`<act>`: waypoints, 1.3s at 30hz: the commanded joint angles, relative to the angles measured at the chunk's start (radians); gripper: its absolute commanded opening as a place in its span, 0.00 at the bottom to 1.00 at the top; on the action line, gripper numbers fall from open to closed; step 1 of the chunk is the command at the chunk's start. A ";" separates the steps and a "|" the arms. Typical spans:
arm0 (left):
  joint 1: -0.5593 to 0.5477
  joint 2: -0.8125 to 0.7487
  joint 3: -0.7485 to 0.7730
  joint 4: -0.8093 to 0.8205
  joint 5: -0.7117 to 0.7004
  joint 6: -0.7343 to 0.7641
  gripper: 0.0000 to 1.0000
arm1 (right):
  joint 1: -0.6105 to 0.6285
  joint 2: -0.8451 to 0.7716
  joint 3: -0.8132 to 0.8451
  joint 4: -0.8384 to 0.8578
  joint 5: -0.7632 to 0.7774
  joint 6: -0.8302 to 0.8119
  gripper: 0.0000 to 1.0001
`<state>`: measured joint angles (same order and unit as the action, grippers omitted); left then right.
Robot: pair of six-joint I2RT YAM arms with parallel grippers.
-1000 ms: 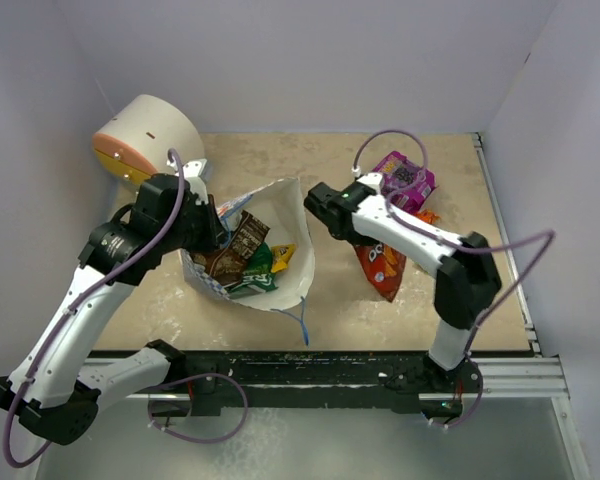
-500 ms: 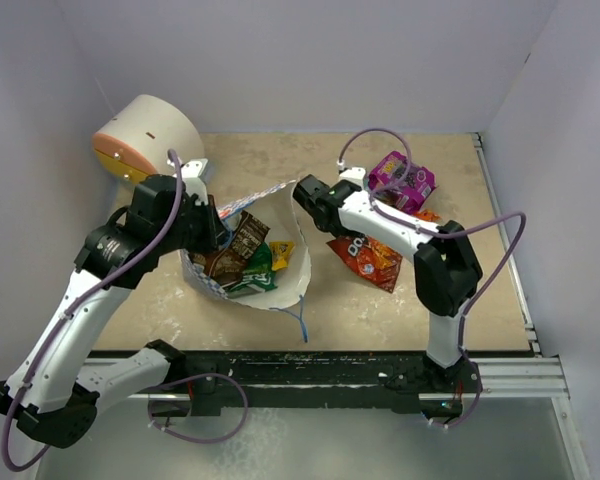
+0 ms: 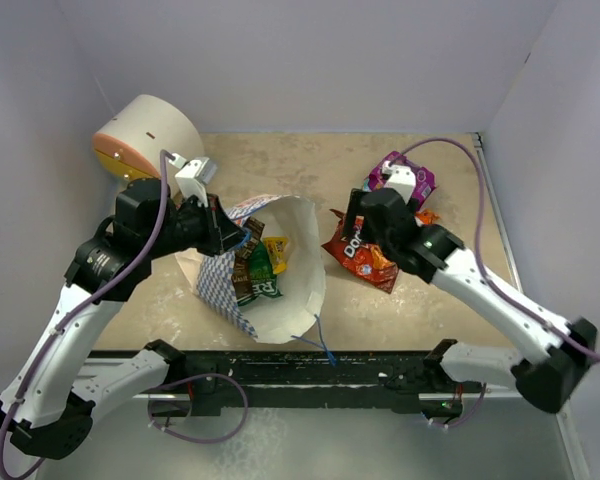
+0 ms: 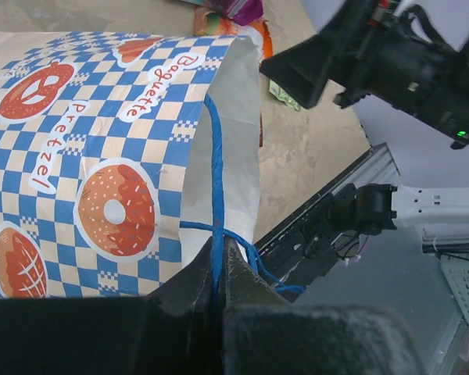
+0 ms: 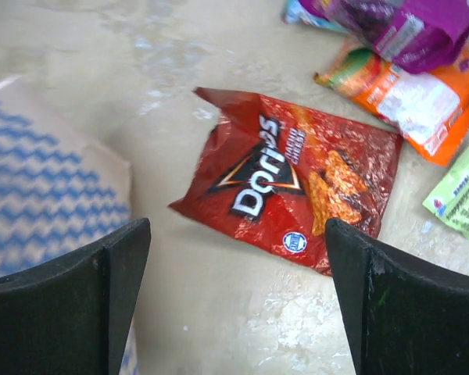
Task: Take the snacks out of the paper bag
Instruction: Take out the snack from the paper bag.
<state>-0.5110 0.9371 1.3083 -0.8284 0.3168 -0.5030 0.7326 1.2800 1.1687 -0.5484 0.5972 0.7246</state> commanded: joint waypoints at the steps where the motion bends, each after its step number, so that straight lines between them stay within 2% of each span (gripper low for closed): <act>1: 0.000 -0.014 -0.010 0.094 0.060 -0.056 0.00 | -0.001 -0.213 -0.085 0.207 -0.158 -0.260 0.94; 8: 0.000 -0.012 0.016 0.064 0.041 -0.050 0.00 | 0.008 -0.444 -0.191 0.338 -0.628 -0.492 0.89; 10: 0.000 -0.010 0.017 0.052 0.038 -0.052 0.00 | 0.023 -0.487 -0.246 0.407 -0.705 -0.499 0.89; 13: 0.000 -0.009 0.018 0.031 0.033 -0.071 0.00 | 0.097 -0.507 -0.312 0.514 -0.733 -0.474 0.89; 17: 0.000 -0.017 0.027 0.004 0.034 -0.106 0.00 | 0.310 -0.440 -0.359 0.672 -0.634 -0.522 0.90; 20: 0.000 -0.016 0.034 -0.028 0.034 -0.126 0.00 | 0.409 -0.325 -0.374 0.822 -0.494 -0.527 0.91; 23: 0.000 -0.006 0.052 -0.070 0.026 -0.146 0.00 | 0.436 -0.188 -0.370 0.995 -0.391 -0.479 0.91; 27: 0.000 -0.031 0.048 -0.069 -0.001 -0.182 0.00 | 0.459 -0.015 -0.312 1.080 -0.123 -0.235 0.89; 32: 0.000 -0.037 0.044 -0.057 -0.017 -0.205 0.00 | 0.509 0.173 -0.298 1.259 0.025 -0.120 0.89; 39: 0.000 -0.007 0.056 -0.047 -0.021 -0.227 0.00 | 0.515 0.414 -0.194 1.416 0.137 -0.010 0.93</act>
<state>-0.5110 0.9173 1.3174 -0.9073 0.3058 -0.7025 1.2446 1.6245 0.8875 0.6727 0.5968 0.6205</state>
